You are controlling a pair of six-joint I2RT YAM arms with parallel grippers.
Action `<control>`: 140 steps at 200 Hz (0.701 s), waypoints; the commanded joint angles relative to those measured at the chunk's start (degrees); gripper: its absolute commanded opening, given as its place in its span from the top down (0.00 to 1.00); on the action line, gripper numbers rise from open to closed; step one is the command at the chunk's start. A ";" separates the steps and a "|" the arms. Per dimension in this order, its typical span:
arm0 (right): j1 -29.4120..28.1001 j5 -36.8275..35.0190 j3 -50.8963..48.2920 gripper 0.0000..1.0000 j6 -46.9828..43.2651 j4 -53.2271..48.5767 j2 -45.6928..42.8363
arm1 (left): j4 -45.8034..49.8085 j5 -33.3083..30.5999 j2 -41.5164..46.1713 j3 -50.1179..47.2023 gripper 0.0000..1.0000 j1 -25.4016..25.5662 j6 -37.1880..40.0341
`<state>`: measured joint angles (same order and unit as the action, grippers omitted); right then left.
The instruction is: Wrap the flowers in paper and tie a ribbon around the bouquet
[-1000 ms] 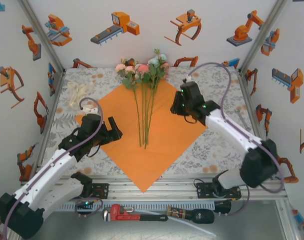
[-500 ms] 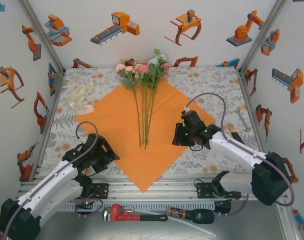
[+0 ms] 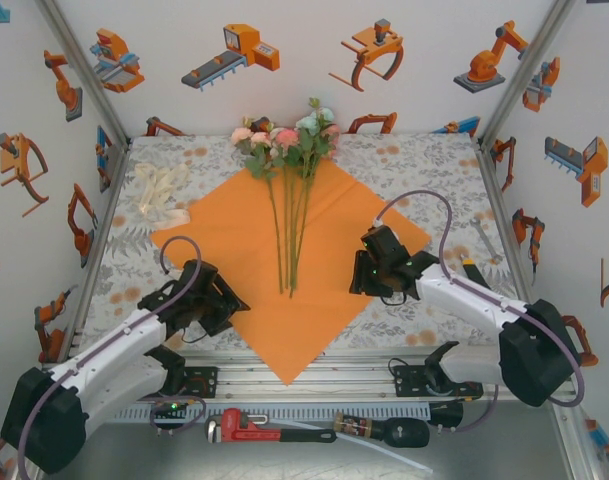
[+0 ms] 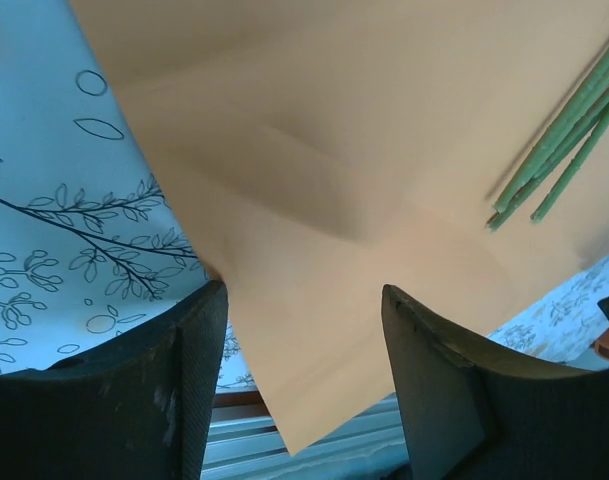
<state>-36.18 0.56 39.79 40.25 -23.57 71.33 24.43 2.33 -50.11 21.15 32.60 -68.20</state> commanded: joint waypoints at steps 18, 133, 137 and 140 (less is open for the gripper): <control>-0.05 -1.58 3.17 0.48 -4.85 -0.40 -2.11 | -3.26 4.74 -0.79 3.47 0.43 0.22 0.87; 0.94 -5.10 1.82 0.31 -2.40 -1.14 -4.74 | 8.27 -8.52 -1.84 6.73 0.37 -0.55 5.88; 1.01 -5.25 1.66 0.30 -2.24 -1.06 -4.91 | 7.76 -8.48 -2.33 6.72 0.38 -0.66 6.20; 1.03 -5.36 1.49 0.30 -2.09 -1.00 -5.05 | 7.47 -8.50 -2.80 6.79 0.38 -0.66 6.54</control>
<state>-35.70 -2.70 41.17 36.40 -23.75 67.90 33.28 -4.19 -51.05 28.47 32.47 -63.99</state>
